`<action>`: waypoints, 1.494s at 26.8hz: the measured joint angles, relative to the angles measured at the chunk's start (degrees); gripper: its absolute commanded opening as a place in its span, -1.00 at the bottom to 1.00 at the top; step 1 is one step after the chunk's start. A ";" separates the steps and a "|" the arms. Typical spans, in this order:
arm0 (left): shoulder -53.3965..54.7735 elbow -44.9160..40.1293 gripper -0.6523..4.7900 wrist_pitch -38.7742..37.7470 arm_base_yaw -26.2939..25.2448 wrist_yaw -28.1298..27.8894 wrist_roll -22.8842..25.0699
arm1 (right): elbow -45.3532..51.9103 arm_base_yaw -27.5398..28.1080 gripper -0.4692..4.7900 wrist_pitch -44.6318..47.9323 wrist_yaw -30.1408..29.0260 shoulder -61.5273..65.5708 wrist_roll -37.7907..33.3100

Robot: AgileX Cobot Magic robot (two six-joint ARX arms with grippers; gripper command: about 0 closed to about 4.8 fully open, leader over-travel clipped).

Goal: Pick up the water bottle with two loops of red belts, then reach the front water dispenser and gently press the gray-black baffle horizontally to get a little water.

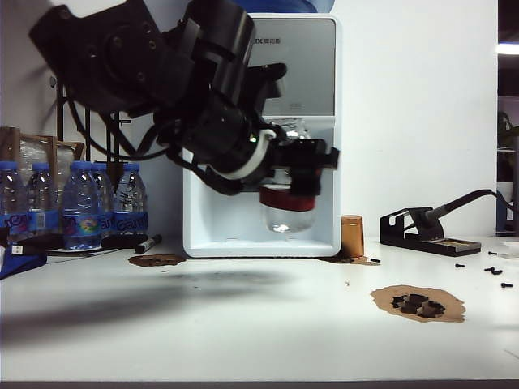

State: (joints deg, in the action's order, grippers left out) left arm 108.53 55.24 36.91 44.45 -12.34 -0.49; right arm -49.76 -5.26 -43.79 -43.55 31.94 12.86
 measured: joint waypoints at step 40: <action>1.73 -17.53 -0.78 16.11 1.29 2.14 -2.73 | 0.00 0.00 0.46 -4.85 7.78 -5.31 -0.37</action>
State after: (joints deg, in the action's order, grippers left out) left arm 110.26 37.71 53.01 45.74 -10.20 -3.22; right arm -49.76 -5.26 -48.64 -35.77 26.63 12.49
